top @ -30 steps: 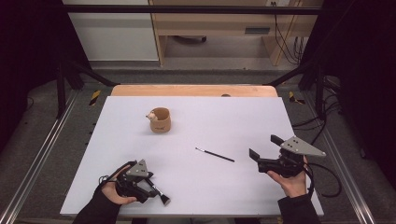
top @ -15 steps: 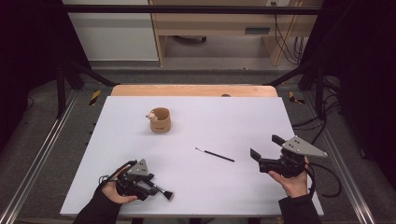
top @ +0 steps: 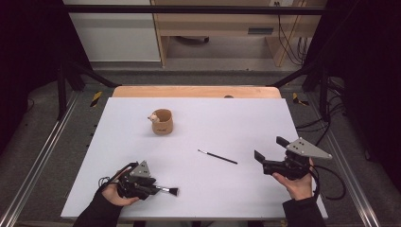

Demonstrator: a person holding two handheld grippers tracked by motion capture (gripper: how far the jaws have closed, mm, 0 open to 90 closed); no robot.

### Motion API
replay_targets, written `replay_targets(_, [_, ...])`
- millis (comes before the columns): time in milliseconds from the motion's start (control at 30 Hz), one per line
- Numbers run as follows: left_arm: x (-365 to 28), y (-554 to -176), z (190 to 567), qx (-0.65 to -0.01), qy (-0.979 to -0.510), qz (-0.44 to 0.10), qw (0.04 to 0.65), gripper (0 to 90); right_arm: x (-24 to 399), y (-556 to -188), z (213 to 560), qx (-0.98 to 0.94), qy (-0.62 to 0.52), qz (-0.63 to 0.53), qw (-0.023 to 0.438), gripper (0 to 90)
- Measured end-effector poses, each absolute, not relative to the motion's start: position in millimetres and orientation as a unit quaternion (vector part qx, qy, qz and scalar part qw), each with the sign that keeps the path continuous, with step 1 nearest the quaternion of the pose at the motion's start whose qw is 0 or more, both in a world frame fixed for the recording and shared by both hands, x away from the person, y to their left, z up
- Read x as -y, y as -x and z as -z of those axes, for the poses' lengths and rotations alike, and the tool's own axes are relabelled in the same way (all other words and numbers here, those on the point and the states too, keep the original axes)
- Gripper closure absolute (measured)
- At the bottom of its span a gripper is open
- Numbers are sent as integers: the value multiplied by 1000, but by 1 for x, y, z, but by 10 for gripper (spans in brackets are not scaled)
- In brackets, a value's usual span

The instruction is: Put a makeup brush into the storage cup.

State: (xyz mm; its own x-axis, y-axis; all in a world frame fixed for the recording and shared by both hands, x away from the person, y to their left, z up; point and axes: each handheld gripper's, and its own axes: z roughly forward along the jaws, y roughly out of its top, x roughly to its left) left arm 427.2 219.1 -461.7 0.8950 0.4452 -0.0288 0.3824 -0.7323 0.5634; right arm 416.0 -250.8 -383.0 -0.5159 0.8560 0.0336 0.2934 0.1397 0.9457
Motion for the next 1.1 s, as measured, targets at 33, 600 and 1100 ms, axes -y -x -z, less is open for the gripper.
replay_targets(33, [-219, -427, 461, -219, -932, -54, 284, 599, 251, -416, 383, -703, -409, -514, 274, 64])
replay_targets(600, [-218, -425, 458, -243, -930, -44, 271, 762, 252, -415, 382, -702, -410, -514, 274, 64])
replay_targets(1100, [-217, -425, 455, -248, -930, -41, 268, 652, 252, -415, 382, -703, -411, -513, 273, 64])
